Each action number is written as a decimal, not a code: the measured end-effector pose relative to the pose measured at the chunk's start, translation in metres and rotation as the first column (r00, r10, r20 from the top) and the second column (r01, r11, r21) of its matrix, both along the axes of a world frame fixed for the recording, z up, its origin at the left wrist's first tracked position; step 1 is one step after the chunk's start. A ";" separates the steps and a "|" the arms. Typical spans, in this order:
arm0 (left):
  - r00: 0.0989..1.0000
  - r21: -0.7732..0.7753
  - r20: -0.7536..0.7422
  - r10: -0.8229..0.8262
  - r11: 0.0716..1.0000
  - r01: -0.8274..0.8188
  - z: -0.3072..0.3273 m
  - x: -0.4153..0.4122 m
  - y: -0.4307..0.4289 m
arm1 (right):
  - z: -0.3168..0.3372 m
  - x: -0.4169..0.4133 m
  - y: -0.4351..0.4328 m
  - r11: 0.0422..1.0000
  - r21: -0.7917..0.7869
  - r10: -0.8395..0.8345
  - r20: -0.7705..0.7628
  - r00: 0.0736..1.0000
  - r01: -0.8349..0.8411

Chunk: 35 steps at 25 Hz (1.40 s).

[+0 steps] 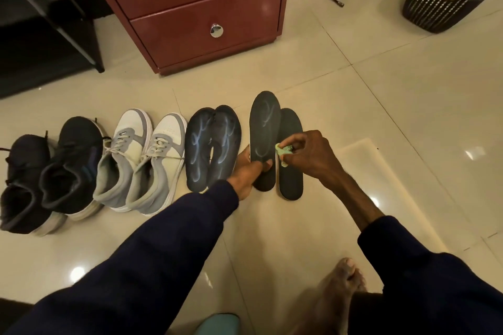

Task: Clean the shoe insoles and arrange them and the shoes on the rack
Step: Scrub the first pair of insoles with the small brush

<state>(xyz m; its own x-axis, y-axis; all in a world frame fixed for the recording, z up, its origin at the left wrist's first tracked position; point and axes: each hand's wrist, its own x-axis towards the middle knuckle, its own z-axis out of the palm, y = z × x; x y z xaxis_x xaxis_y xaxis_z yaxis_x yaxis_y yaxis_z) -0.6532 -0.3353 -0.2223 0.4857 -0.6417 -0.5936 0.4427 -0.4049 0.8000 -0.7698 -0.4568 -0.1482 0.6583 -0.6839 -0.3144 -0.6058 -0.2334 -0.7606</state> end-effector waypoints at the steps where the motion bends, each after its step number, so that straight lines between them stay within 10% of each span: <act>1: 0.993 -0.093 -0.120 -0.009 0.996 -0.003 0.019 0.009 0.004 | 0.015 0.004 0.003 0.999 0.046 -0.012 0.059 0.998 0.009; 7: 0.928 -0.373 -0.363 -0.085 0.926 -0.061 0.154 0.056 0.038 | 0.139 0.047 0.037 0.994 0.013 0.098 0.341 0.935 -0.109; 15: 0.942 -0.439 -0.336 0.011 0.883 -0.167 0.271 0.061 0.122 | 0.233 0.082 0.100 0.688 -0.671 0.550 0.231 0.803 -0.278; 25: 0.811 -0.393 -0.568 0.138 0.821 -0.414 0.235 0.025 0.141 | 0.183 0.055 0.128 0.496 -0.828 0.573 0.084 0.815 -0.263; 35: 0.782 -0.376 -0.622 0.029 0.866 -0.331 0.197 0.034 0.132 | 0.151 0.033 0.143 0.603 -0.686 0.645 0.117 0.755 -0.408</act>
<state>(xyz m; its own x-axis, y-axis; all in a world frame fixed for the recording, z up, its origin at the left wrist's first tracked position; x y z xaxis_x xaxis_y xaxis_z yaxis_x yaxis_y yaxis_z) -0.6192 -0.2035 -0.0249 0.2788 -0.8382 -0.4687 0.9025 0.0619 0.4262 -0.7369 -0.3138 0.0032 0.9375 -0.1357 0.3205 0.0276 -0.8890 -0.4571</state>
